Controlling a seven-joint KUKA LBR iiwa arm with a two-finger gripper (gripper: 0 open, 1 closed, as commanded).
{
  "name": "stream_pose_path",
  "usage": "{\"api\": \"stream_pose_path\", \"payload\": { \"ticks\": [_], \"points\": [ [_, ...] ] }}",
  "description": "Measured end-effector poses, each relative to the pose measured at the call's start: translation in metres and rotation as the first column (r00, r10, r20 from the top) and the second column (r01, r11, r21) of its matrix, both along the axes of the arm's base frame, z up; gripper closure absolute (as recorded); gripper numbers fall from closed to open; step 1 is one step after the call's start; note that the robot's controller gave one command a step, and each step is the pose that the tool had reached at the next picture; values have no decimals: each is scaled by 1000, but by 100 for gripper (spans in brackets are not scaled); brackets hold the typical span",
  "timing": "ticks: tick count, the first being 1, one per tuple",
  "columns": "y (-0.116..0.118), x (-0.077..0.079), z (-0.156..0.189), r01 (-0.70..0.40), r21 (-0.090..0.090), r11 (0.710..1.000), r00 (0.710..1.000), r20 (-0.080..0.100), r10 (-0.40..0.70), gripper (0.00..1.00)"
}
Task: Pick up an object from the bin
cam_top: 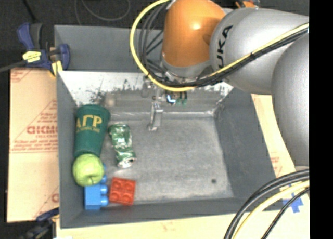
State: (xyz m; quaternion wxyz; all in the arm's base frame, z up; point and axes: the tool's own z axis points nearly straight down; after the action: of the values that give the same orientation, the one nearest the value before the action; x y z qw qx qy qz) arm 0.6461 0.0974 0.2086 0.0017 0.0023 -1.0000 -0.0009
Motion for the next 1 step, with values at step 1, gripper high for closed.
{"api": "stream_pose_path", "payload": {
  "ticks": [1],
  "points": [
    [0,1,5,1,1,1000,1000,7,-1,0]
  ]
}}
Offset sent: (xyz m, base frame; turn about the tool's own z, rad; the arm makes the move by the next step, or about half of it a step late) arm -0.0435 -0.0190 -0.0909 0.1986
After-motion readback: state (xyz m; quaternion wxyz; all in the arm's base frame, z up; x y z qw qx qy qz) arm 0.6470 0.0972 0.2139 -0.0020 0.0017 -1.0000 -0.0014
